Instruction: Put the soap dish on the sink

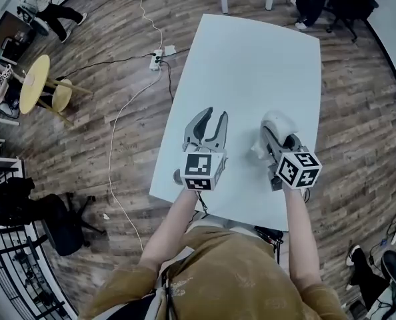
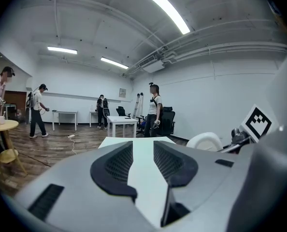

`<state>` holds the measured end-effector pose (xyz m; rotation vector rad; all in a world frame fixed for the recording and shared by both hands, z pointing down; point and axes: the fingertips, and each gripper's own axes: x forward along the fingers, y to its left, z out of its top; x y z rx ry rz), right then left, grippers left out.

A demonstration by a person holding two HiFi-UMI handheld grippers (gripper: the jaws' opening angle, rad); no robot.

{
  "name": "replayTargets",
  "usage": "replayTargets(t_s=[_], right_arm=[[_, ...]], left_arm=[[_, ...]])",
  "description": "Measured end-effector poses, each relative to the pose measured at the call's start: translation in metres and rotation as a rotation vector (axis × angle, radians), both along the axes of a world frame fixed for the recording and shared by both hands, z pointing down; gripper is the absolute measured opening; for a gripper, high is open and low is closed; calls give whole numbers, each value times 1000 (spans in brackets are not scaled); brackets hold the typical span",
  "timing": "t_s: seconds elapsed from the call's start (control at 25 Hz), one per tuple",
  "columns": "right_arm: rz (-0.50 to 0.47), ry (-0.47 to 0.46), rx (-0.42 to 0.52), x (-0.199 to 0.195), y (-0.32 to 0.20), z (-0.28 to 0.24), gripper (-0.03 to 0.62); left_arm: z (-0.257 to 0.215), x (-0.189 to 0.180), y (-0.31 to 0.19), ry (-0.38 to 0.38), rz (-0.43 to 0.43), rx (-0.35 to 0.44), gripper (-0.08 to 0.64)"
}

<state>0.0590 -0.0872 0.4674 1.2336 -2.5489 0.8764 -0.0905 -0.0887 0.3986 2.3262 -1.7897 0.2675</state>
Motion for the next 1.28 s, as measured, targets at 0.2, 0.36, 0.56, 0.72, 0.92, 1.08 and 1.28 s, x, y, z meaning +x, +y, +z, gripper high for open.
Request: replayTargets(t_s=[0.2,0.36,0.56,0.72,0.92,1.08,1.28], right_arm=[[-26,-30,-70,-15,-8,29,163],[-28,-87,-138,-22,-12,47,163],[-20,-168,-235,-27,-17,71,163],[-18,-208,-275,-34,-21,82,163],[11,-245,-316,-33,-22,93,163],[13,-286,-352,-36,-22,97,163],[25,-323,-378,-38,-22,102,163]], left_arm=[[11,-7,-5,-7,-3,-21,140],[18,-10,-7,-4,-9,-39,140],[29,-15,-9,3,-16,-62,140],[35,-21,-11,2,-19,-74,140],[42,-24,-13,9,-27,-88,140],[43,-27,-14,16,-28,-94,140],[49,-26,-15,19,-25,-109,140]])
